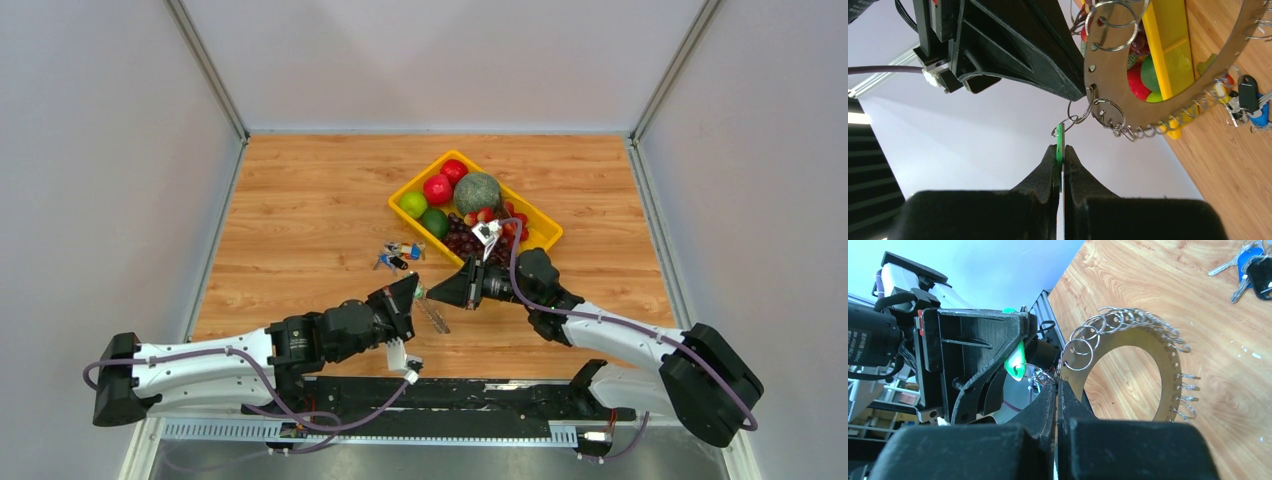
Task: Remove the keys from the keyring
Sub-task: Remove the key from the keyring.
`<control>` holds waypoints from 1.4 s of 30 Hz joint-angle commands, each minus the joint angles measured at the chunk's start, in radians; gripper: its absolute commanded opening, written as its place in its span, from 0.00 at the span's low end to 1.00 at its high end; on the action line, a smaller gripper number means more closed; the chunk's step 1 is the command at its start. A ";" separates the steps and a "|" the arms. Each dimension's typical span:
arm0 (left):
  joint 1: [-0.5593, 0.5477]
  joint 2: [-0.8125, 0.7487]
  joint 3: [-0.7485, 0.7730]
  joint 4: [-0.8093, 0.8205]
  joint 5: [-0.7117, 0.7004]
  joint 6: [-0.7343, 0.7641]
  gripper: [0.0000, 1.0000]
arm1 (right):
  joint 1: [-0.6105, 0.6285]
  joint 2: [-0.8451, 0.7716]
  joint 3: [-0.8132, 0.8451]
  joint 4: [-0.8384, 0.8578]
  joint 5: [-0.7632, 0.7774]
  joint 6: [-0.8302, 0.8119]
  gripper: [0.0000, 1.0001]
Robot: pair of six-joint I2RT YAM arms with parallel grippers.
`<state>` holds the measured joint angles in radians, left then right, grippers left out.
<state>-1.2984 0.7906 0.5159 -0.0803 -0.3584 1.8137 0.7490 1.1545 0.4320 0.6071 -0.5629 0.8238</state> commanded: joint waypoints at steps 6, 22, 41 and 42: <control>-0.071 -0.017 -0.019 0.074 -0.069 0.085 0.00 | -0.043 0.028 0.004 -0.048 0.115 0.146 0.00; -0.126 0.013 -0.047 0.149 -0.159 0.163 0.00 | -0.045 0.069 0.018 -0.237 0.219 0.214 0.00; -0.137 0.081 0.036 0.090 -0.201 -0.013 0.00 | 0.101 -0.049 0.047 -0.326 0.247 -0.230 0.30; -0.136 0.090 0.040 0.089 -0.202 -0.027 0.00 | 0.117 -0.054 0.044 -0.334 0.268 -0.263 0.31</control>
<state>-1.4235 0.8543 0.4778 -0.0402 -0.5312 1.8713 0.8101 1.1305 0.4519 0.3752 -0.4484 0.8082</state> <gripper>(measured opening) 0.020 0.285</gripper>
